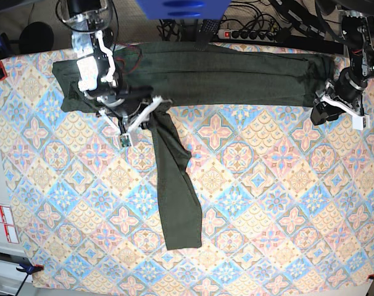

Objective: Fold the T-shirt properly
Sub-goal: 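Grasp the sleeve with the right gripper and fold it back over the strip, then move the left gripper to the sleeve cuff and grasp it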

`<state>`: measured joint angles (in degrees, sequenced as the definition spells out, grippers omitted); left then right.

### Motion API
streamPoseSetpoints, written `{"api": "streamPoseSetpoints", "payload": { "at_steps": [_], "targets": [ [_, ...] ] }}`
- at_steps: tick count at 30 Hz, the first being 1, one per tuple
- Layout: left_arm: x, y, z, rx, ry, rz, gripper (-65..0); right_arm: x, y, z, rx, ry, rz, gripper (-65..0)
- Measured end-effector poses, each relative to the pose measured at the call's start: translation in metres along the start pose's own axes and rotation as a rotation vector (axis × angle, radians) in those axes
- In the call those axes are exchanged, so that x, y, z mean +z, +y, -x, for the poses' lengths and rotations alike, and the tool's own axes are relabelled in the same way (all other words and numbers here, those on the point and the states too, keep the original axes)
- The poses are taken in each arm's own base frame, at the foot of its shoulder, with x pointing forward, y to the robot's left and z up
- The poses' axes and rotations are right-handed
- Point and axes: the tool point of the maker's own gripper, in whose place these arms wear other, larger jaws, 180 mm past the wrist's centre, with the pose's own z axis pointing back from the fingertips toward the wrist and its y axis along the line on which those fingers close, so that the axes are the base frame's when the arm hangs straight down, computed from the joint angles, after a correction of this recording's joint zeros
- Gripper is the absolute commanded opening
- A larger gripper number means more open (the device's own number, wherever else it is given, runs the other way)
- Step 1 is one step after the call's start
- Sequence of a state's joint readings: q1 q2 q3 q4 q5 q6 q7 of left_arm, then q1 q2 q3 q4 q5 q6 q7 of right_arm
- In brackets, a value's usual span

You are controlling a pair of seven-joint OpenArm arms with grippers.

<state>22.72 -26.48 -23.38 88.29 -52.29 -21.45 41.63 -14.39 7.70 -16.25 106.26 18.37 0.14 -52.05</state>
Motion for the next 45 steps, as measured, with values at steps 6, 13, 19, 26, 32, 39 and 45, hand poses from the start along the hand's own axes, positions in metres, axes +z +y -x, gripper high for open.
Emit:
{"api": "streamPoseSetpoints", "payload": {
  "at_steps": [6, 13, 19, 26, 32, 39, 45],
  "targets": [
    [0.000, 0.000, 0.000, 0.000, -0.001, 0.001, -33.1, 0.008, 0.047, 0.034, 0.081, 0.077, -0.112, -64.8],
    [0.000, 0.002, 0.002, -0.024, 0.011, -0.012, -33.1, 0.012, 0.043, 0.049, 0.180, 0.126, -0.121, -64.8],
    [-0.004, 0.001, 0.018, -0.041, 0.042, -0.037, -33.1, 0.015, 0.068, 0.030, 0.156, 0.112, -0.299, -64.7],
    [-0.008, -0.001, 0.016, -0.047, 0.034, -0.041, -33.1, 0.022, 0.091, 0.053, 0.318, 0.278, -0.409, -65.0],
    [-0.012, -0.001, 0.006, -0.068, 0.014, -0.045, -33.1, 0.023, 0.100, 0.058, 0.345, 0.297, -0.430, -64.8],
    [-0.015, -0.002, 0.002, -0.091, 0.012, -0.053, -33.1, 0.026, 0.096, 0.064, 0.387, 0.370, -0.426, -64.6],
    [-0.034, -0.028, -0.002, -0.147, 0.028, 0.005, -32.6, 0.023, 0.087, 0.053, 0.419, 0.378, -0.396, -52.8]
  ]
}}
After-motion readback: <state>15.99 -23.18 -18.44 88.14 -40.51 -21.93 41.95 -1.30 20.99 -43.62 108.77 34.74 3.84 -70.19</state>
